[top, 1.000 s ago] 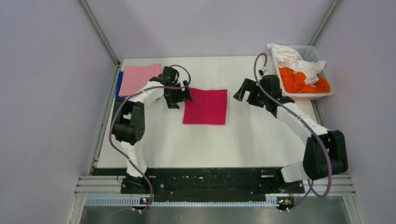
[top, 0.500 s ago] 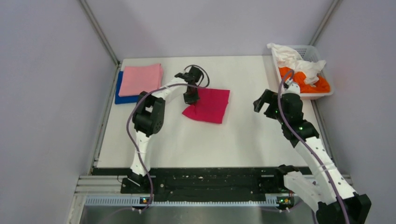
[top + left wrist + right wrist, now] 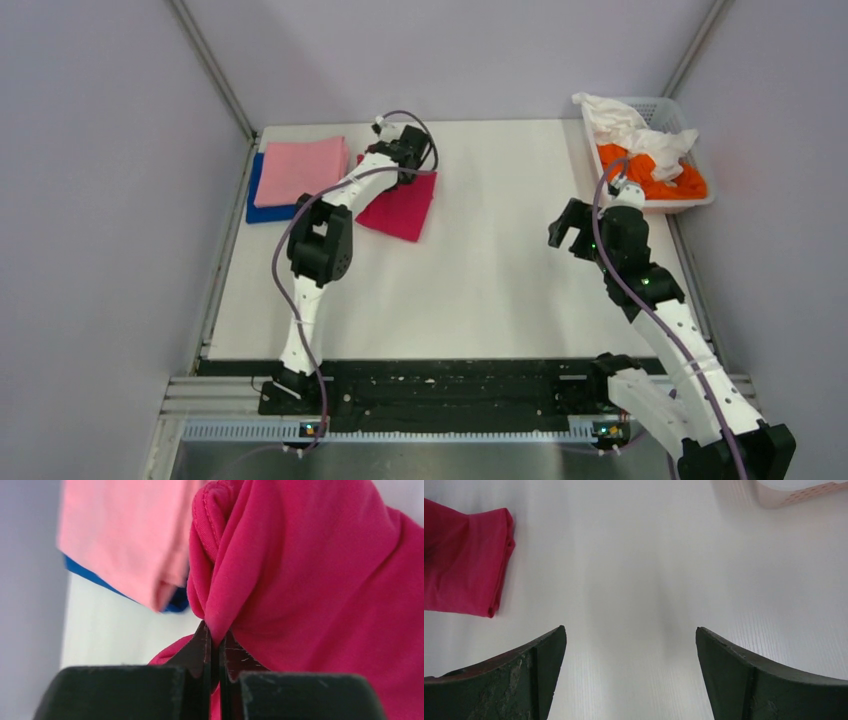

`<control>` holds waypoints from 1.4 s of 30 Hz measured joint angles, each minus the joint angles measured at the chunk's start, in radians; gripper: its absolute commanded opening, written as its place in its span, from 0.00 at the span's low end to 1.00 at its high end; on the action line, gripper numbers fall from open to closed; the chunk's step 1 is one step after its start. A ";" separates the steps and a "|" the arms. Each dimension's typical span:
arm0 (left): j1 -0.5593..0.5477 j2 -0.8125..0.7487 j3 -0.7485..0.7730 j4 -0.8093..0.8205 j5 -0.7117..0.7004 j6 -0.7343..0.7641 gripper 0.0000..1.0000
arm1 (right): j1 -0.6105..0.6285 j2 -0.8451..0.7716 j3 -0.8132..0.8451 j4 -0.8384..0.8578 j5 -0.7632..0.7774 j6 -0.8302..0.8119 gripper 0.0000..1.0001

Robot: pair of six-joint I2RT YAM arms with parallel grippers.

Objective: Fold and stack the t-shirts
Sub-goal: Put the neatly folded tshirt into the corner of the board with the left arm

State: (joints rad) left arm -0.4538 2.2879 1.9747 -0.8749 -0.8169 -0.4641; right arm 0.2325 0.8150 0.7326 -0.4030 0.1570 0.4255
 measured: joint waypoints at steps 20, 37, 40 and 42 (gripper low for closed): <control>0.110 -0.147 0.000 0.482 -0.262 0.647 0.00 | 0.000 0.006 -0.006 -0.003 0.034 -0.006 0.99; 0.194 -0.221 0.021 0.399 -0.146 0.581 0.00 | 0.000 0.006 -0.006 -0.003 0.041 -0.006 0.99; 0.250 -0.211 0.021 0.395 -0.097 0.564 0.00 | 0.000 0.013 -0.006 -0.003 0.052 -0.006 0.99; 0.293 -0.183 0.029 0.396 -0.060 0.562 0.00 | 0.000 0.021 -0.006 -0.004 0.060 -0.006 0.99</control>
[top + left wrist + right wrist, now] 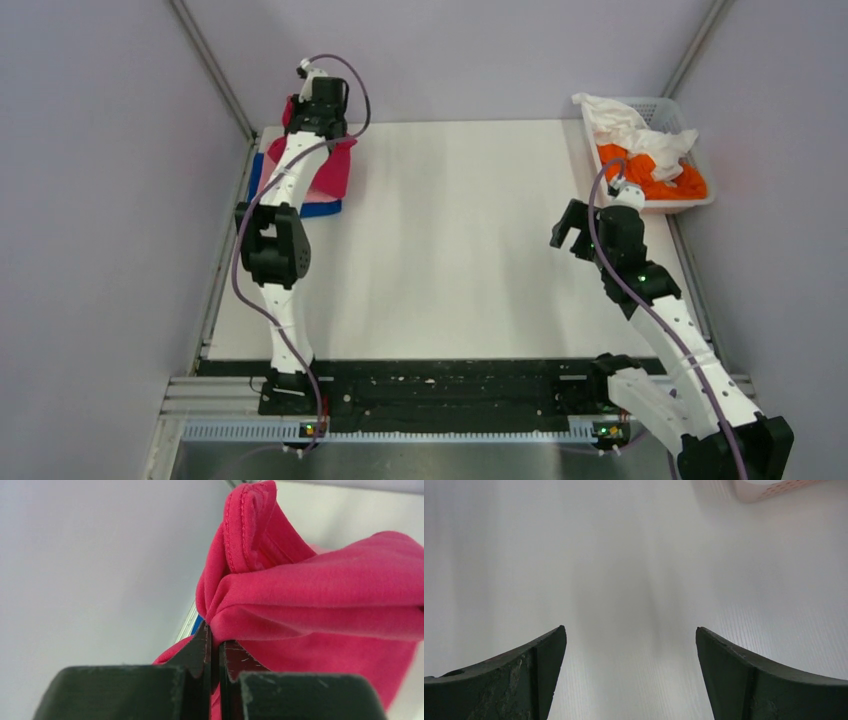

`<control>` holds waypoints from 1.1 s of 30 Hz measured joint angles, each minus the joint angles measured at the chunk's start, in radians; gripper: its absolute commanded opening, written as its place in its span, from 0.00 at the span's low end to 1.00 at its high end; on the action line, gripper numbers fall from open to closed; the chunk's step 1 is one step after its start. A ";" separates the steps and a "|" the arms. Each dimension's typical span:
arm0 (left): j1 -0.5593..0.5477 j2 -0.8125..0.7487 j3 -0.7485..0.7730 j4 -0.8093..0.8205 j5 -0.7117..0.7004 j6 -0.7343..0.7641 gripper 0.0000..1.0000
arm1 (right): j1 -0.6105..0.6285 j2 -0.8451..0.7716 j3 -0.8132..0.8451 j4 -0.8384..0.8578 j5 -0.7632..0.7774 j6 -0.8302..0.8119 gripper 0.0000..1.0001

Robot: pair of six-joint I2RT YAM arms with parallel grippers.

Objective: Fold and stack the t-shirts
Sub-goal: Put the neatly folded tshirt into the corner of the board with the left arm, then smooth out wrinkles on the folded tshirt

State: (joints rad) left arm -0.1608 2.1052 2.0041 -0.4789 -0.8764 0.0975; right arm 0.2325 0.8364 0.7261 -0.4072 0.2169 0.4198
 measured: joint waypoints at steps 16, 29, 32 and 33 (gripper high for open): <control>0.200 0.222 0.138 -0.112 0.105 -0.163 0.99 | 0.000 0.056 0.000 -0.005 0.056 0.024 0.99; 0.193 -0.137 -0.162 -0.090 0.588 -0.408 0.99 | 0.000 0.028 0.000 -0.005 0.005 0.055 0.99; 0.193 -0.233 -0.345 -0.006 0.778 -0.470 0.99 | 0.000 0.027 0.000 -0.006 -0.008 0.055 0.99; 0.193 -0.238 -0.389 0.019 0.831 -0.495 0.99 | 0.000 0.027 0.000 -0.006 -0.010 0.055 0.99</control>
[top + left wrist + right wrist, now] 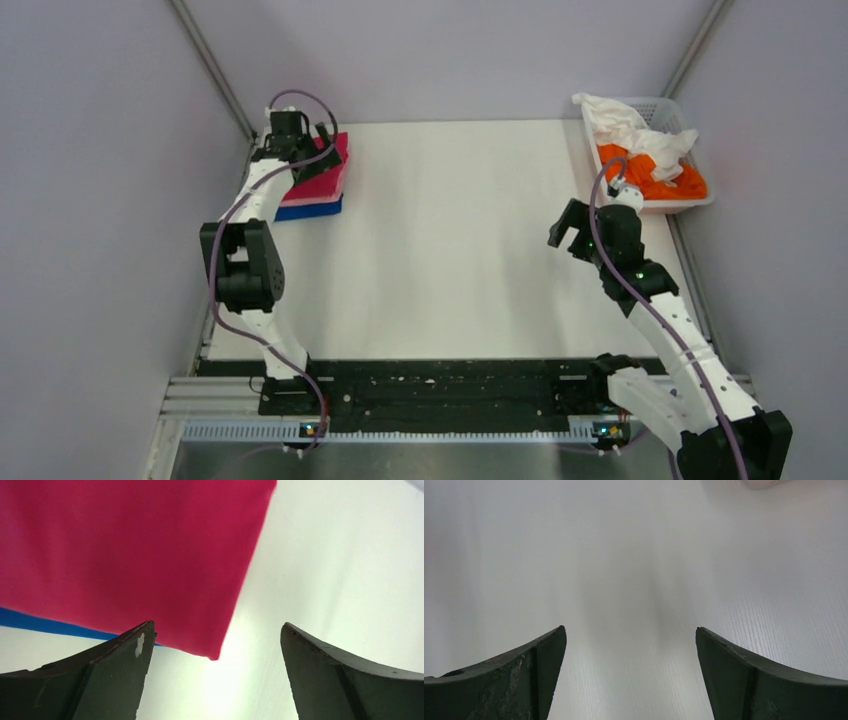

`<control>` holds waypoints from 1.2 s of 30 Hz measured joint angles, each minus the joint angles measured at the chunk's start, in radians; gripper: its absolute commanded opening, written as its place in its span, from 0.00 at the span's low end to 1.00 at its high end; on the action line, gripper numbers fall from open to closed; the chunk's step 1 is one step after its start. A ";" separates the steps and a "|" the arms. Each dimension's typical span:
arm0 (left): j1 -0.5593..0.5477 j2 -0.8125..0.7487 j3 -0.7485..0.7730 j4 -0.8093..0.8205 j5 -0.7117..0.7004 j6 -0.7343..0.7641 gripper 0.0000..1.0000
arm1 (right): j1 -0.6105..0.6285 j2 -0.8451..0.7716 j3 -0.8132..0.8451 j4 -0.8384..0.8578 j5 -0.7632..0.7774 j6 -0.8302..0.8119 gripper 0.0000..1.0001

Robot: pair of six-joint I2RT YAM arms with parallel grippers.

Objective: Fold and stack the t-shirts
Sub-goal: Smooth out wrinkles on the folded tshirt, then reset both arms

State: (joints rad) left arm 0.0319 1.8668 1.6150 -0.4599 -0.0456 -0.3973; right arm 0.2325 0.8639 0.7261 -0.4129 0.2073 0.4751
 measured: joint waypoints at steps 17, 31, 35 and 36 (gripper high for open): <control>0.001 0.140 -0.093 0.086 0.259 -0.127 0.99 | 0.000 0.001 -0.027 0.000 -0.011 -0.001 0.99; -0.234 -0.642 -0.591 0.145 0.155 -0.149 0.99 | 0.000 -0.116 -0.090 0.001 -0.036 -0.001 0.99; -0.318 -0.880 -0.814 0.150 0.113 -0.182 0.99 | 0.000 -0.157 -0.141 -0.001 -0.032 0.006 0.99; -0.325 -0.908 -0.853 0.144 0.099 -0.190 0.99 | 0.000 -0.166 -0.157 0.000 -0.030 0.010 0.99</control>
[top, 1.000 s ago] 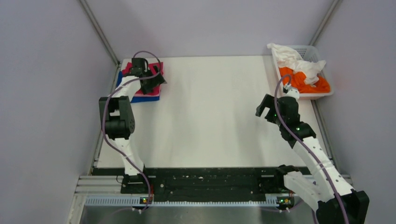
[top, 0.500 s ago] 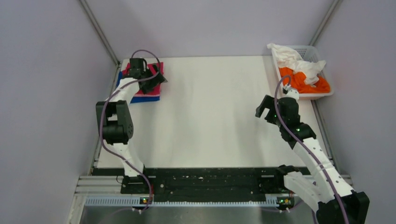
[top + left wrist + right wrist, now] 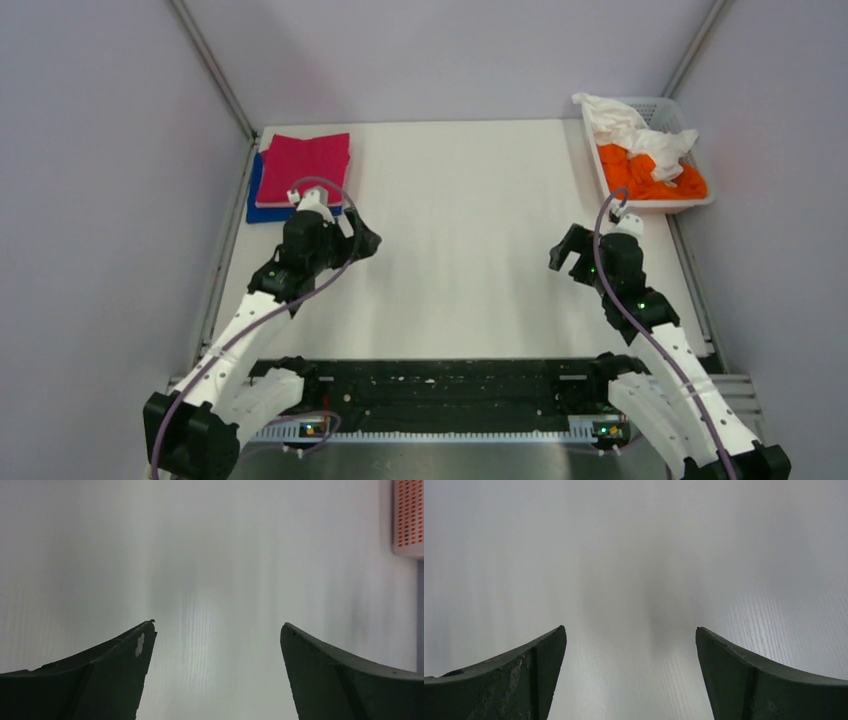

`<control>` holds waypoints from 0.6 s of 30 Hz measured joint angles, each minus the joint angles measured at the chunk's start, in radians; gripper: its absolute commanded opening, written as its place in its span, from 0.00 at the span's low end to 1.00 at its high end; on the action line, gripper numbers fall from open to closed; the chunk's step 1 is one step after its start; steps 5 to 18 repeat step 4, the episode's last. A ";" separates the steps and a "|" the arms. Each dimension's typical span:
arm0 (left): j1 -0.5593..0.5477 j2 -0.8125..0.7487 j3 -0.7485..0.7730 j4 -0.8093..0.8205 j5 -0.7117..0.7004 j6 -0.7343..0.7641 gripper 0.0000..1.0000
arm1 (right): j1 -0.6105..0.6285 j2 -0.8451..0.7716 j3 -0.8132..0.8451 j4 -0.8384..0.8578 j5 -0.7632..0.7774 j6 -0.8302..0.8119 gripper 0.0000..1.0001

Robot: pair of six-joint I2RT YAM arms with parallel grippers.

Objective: Fold and stack the t-shirts
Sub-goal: Reset both arms

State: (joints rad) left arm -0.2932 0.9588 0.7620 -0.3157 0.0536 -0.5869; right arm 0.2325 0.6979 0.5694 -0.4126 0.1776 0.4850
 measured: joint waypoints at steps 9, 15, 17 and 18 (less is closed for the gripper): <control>-0.009 -0.051 -0.096 -0.061 -0.061 -0.018 0.99 | 0.000 -0.051 -0.080 0.004 0.000 0.024 0.99; -0.009 -0.051 -0.096 -0.061 -0.061 -0.018 0.99 | 0.000 -0.051 -0.080 0.004 0.000 0.024 0.99; -0.009 -0.051 -0.096 -0.061 -0.061 -0.018 0.99 | 0.000 -0.051 -0.080 0.004 0.000 0.024 0.99; -0.009 -0.051 -0.096 -0.061 -0.061 -0.018 0.99 | 0.000 -0.051 -0.080 0.004 0.000 0.024 0.99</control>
